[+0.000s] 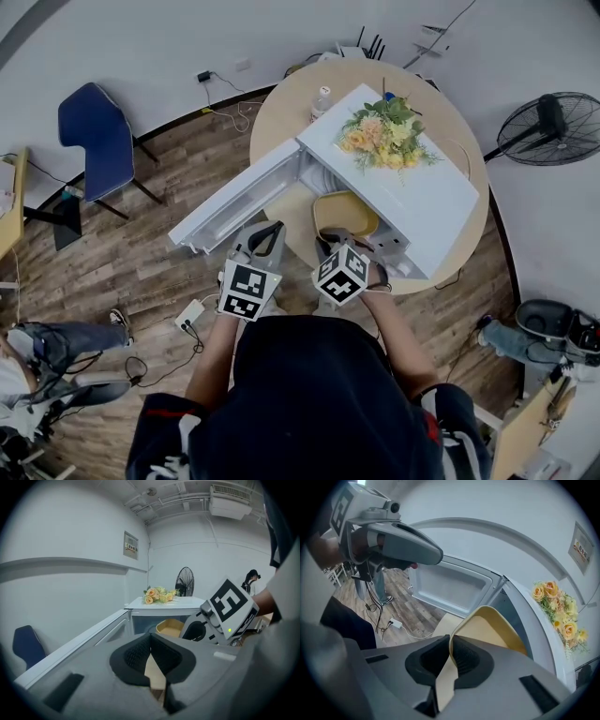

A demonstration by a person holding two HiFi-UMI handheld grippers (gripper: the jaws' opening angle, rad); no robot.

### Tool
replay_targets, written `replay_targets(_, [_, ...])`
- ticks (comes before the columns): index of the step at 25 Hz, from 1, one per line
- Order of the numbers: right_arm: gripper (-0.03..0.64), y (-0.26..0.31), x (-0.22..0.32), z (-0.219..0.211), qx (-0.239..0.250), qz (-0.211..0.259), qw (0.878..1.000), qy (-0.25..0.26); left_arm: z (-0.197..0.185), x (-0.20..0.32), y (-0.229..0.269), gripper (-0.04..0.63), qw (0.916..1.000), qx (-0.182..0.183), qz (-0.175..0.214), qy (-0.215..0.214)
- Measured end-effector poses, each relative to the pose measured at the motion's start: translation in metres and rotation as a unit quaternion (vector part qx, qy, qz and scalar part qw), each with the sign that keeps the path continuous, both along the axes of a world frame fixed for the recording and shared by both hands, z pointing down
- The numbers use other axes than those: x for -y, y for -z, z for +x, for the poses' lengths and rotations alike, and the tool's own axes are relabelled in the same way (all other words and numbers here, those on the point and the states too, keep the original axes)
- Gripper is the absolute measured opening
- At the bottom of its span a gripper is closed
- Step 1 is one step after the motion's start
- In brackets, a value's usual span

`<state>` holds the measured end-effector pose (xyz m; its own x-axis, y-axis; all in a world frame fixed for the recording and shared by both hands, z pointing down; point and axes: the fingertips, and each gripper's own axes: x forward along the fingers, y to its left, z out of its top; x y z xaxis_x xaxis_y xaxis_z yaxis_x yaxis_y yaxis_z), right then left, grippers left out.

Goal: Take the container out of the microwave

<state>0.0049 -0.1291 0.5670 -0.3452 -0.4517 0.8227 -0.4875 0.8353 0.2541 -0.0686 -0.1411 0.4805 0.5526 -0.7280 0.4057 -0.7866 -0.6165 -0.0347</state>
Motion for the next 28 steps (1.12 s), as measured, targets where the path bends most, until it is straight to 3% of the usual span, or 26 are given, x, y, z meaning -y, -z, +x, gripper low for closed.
replay_targets(10, [0.026, -0.002, -0.004, -0.015, -0.001, 0.003, 1.0, 0.027, -0.013, -0.012, -0.003, 0.015, 0.9996, 0.001, -0.001, 0.028])
replay_targets(28, [0.026, 0.002, -0.017, -0.068, -0.006, 0.016, 0.992, 0.123, -0.059, -0.042, -0.003, 0.015, 0.9942, 0.013, 0.003, 0.106])
